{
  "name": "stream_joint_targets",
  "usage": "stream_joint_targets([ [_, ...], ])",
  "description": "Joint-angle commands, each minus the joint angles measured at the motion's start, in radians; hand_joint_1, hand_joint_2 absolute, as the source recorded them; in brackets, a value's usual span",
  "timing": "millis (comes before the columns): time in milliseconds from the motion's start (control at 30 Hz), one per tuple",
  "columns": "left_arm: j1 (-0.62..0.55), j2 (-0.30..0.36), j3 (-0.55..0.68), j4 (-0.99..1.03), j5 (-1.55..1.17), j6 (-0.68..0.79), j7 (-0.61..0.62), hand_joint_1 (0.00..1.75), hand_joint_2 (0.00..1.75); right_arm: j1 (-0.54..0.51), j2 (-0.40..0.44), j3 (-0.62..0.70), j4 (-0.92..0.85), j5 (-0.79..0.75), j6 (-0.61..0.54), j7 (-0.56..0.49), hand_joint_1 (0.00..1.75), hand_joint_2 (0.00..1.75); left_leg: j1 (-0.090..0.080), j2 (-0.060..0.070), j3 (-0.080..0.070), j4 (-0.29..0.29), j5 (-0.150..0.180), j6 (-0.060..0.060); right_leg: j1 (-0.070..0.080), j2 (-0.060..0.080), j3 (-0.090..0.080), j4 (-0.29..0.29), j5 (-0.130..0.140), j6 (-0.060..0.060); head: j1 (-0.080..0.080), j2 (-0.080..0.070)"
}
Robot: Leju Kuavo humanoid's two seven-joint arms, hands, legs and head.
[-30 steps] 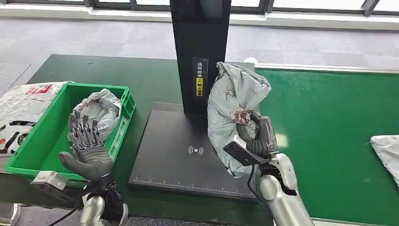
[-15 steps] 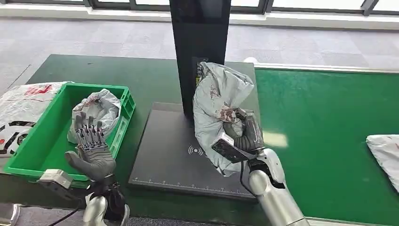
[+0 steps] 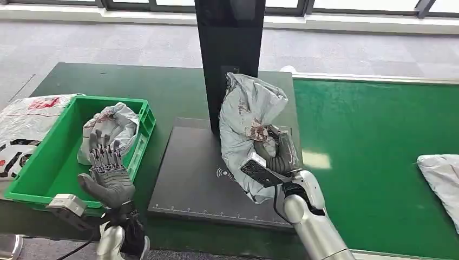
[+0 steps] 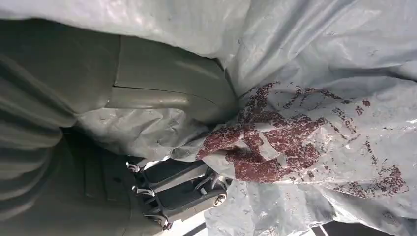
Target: Moved the parcel from conveyor to table for the left to box.
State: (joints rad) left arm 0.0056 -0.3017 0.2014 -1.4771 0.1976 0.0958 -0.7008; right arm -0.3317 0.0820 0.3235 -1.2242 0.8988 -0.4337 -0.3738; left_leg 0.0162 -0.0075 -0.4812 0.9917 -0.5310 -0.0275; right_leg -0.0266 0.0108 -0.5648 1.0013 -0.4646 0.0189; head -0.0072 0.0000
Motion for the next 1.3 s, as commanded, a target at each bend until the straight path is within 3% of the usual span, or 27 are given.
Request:
stream_joint_targets([
  [33,-0.083,-0.047,0.016,0.075,-0.002,-0.008,0.003,0.0,0.0,-0.073,0.003,0.065,0.119,-0.036,0.008,0.0,1.75,1.75,0.0,-0.001,-0.001,-0.001,0.001,0.002,0.001,-0.002,0.0,-0.002,0.001,-0.002,0.0,0.0],
  [200,-0.118,-0.047,-0.011,0.091,0.005,0.03,0.003,0.0,0.0,-0.215,0.089,0.123,0.372,-0.107,0.044,-0.052,1.75,1.75,0.0,0.002,-0.001,0.0,0.001,0.001,0.001,0.001,-0.002,-0.001,0.002,-0.002,0.0,0.0],
  [267,-0.102,-0.046,-0.014,0.074,0.007,0.041,0.003,0.0,0.0,-0.293,0.14,0.145,0.526,-0.173,0.111,-0.089,1.75,1.75,0.001,0.004,-0.001,-0.001,0.002,0.001,0.001,0.003,-0.002,-0.001,0.004,-0.003,0.0,0.0],
  [400,-0.11,-0.04,-0.013,0.102,0.005,0.031,0.003,0.0,0.0,-0.309,0.197,0.156,0.661,-0.207,0.122,-0.108,1.75,1.75,0.001,0.006,0.001,-0.002,0.002,0.0,0.001,0.006,-0.002,-0.001,0.004,-0.005,0.0,0.0],
  [433,-0.114,-0.042,-0.011,0.104,0.003,0.031,0.003,0.0,0.0,-0.314,0.203,0.157,0.682,-0.21,0.121,-0.109,0.24,1.75,0.001,0.006,0.001,-0.002,0.003,0.0,0.002,0.005,-0.002,-0.001,0.004,-0.005,0.0,0.0],
  [467,-0.123,-0.047,-0.018,0.129,-0.007,0.035,0.003,0.0,0.0,-0.318,0.233,0.115,0.758,-0.278,0.185,-0.134,0.02,1.75,0.001,0.003,0.0,-0.003,0.004,0.0,0.002,0.002,-0.002,-0.002,0.005,-0.005,0.0,0.0],
  [700,-0.14,-0.046,-0.027,0.143,-0.005,0.04,0.003,0.0,0.0,-0.312,0.235,0.089,0.806,-0.325,0.201,-0.206,0.0,1.75,0.001,0.0,-0.001,0.0,0.003,-0.001,0.002,0.0,-0.002,0.0,0.003,-0.004,0.0,0.0],
  [933,-0.134,-0.047,-0.037,0.134,-0.004,0.048,0.003,0.0,0.0,-0.314,0.233,0.08,0.804,-0.34,0.215,-0.208,0.0,1.75,0.001,-0.001,-0.003,0.0,0.004,0.0,0.002,-0.001,-0.003,-0.001,0.004,-0.005,0.0,0.0],
  [1167,-0.113,-0.035,-0.041,0.107,-0.044,0.074,0.003,0.0,0.0,-0.272,0.196,0.116,0.728,-0.274,0.099,-0.151,0.0,1.75,0.001,0.0,-0.001,0.0,0.003,0.0,0.002,0.0,-0.003,0.0,0.003,-0.004,0.0,0.0],
  [1300,-0.113,-0.032,-0.045,0.109,-0.05,0.079,0.003,0.0,0.0,-0.263,0.191,0.118,0.712,-0.273,0.095,-0.152,0.0,1.75,0.001,0.0,-0.001,0.0,0.003,0.0,0.002,0.0,-0.003,0.0,0.003,-0.004,0.0,0.0],
])
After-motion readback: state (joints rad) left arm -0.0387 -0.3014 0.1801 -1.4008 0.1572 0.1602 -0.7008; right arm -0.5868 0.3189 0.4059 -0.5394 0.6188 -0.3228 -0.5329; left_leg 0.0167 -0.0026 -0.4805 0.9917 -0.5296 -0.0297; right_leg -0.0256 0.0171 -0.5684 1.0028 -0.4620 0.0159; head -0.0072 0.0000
